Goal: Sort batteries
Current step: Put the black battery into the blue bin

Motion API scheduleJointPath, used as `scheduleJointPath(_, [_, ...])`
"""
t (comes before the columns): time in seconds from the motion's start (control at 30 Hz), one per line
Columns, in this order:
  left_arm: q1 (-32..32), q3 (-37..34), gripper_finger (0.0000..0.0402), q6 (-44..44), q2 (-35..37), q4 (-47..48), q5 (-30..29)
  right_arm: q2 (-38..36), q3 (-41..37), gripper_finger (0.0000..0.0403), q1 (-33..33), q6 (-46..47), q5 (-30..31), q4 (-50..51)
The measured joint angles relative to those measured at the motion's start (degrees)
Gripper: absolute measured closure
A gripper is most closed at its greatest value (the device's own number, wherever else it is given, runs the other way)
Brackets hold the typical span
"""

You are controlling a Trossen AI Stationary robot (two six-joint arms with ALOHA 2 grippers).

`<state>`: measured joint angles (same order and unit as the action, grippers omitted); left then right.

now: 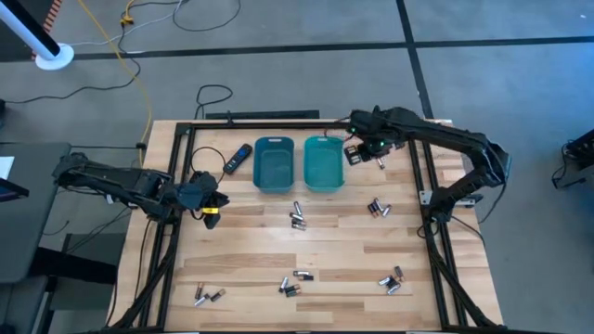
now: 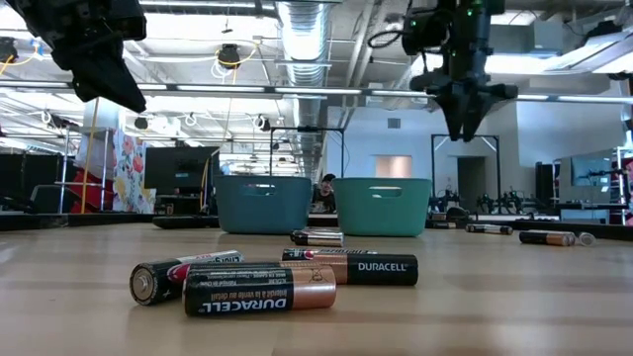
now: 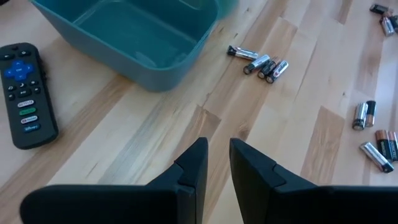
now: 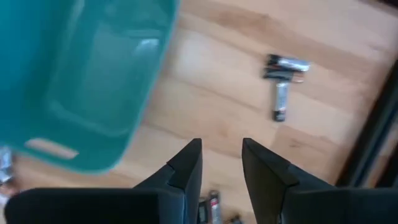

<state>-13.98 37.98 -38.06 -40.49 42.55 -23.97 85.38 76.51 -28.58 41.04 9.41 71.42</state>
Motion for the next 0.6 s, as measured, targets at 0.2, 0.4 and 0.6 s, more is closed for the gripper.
scheduleJointPath(0.2, [0.0,0.0,0.034,-4.2,0.0,0.0,-1.0,-1.5,-5.6,0.0274,-5.4,-2.5,-1.7,-1.6])
scheduleJointPath(0.4, [0.0,0.0,0.034,-5.2,0.0,0.0,-1.6,-8.7,-12.4,0.0274,-2.9,3.6,-2.2,-3.0])
scheduleJointPath(0.6, [0.0,0.0,0.034,-3.1,0.0,0.0,-3.1,-16.6,-17.2,0.0274,5.3,14.3,-2.2,-2.5])
